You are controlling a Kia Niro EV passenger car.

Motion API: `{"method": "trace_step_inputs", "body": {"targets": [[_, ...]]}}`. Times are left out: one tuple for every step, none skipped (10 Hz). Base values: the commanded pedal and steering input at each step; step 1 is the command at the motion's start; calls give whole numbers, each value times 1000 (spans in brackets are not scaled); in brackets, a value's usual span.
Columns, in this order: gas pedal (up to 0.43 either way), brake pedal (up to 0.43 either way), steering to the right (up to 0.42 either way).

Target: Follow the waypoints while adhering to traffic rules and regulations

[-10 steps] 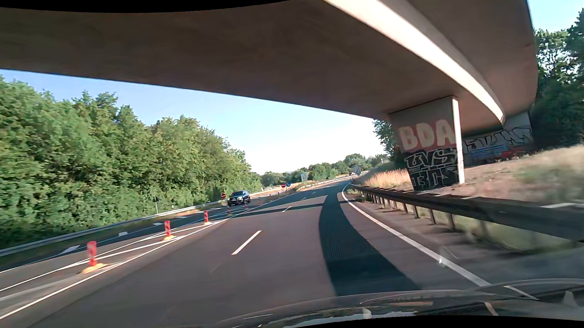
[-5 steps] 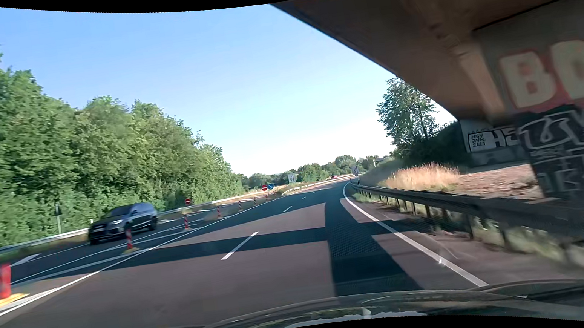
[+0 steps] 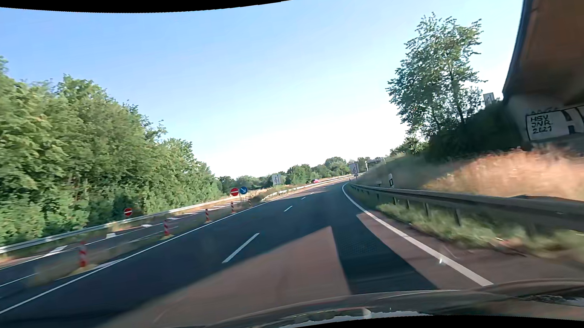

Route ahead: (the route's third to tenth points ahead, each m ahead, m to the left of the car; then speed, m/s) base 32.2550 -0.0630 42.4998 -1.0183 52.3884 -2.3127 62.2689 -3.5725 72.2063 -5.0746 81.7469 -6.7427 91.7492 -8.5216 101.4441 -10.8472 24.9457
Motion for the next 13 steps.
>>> {"method": "trace_step_inputs", "body": {"targets": [[189, 0, 16], [189, 0, 17], [189, 0, 17], [189, 0, 17], [189, 0, 16], [189, 0, 16], [189, 0, 16], [189, 0, 16], [189, 0, 16], [189, 0, 16], [189, 0, 16], [189, 0, 14], [189, 0, 13]]}}
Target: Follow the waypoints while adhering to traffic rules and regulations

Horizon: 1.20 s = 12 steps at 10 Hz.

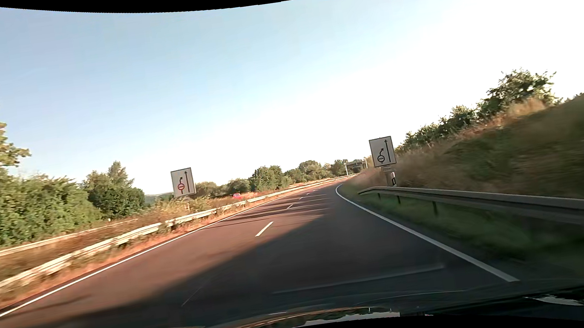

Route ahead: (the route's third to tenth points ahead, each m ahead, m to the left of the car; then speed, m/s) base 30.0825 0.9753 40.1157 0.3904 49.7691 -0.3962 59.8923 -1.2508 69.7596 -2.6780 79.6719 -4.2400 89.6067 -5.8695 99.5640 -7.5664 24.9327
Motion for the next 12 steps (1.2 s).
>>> {"method": "trace_step_inputs", "body": {"targets": [[189, 0, 12], [189, 0, 11], [197, 0, 12], [197, 0, 12], [197, 0, 12], [197, 0, 12], [197, 0, 12], [197, 0, 11], [197, 0, 12], [197, 0, 12], [197, 0, 12], [197, 0, 12]]}}
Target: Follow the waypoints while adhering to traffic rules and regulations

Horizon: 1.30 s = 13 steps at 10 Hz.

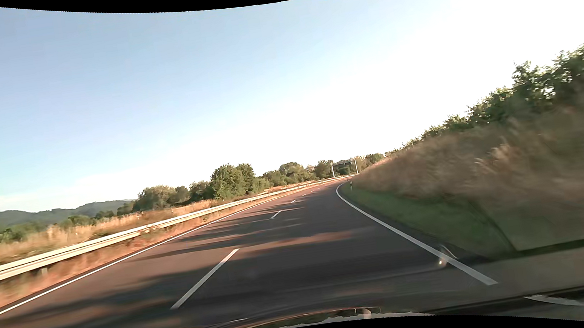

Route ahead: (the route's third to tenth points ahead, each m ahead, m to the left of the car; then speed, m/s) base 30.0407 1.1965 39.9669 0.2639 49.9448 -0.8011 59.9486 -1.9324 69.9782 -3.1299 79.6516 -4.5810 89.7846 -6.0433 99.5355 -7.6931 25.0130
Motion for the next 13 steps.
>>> {"method": "trace_step_inputs", "body": {"targets": [[197, 0, 11], [197, 0, 11], [197, 0, 12], [197, 0, 12], [197, 0, 11], [197, 0, 12], [197, 0, 12], [209, 0, 12], [209, 0, 12], [209, 0, 11], [209, 0, 12], [209, 0, 12], [209, 0, 13]]}}
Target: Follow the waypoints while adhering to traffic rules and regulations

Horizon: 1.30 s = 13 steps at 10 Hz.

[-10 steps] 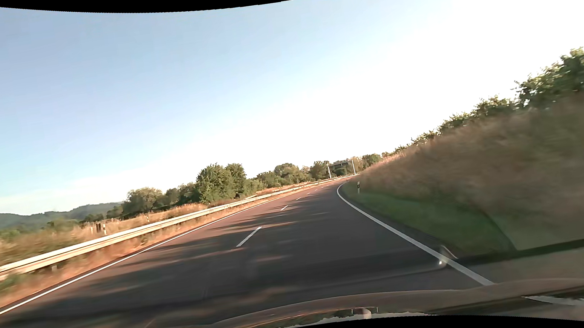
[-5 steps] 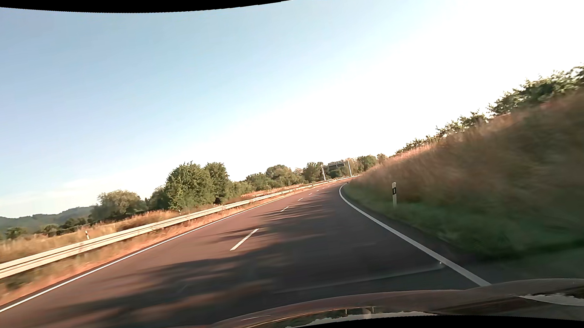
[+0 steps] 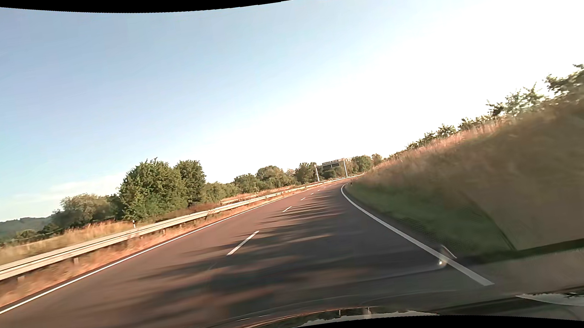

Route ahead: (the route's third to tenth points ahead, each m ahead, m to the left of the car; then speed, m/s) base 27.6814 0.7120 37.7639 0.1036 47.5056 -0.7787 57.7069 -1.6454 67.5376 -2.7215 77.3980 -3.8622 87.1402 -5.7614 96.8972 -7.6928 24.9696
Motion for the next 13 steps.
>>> {"method": "trace_step_inputs", "body": {"targets": [[209, 0, 14], [209, 0, 14], [209, 0, 14], [209, 0, 13], [209, 0, 14], [209, 0, 13], [220, 0, 14], [220, 0, 14], [220, 0, 14], [220, 0, 13], [220, 0, 14], [220, 0, 14], [228, 0, 14]]}}
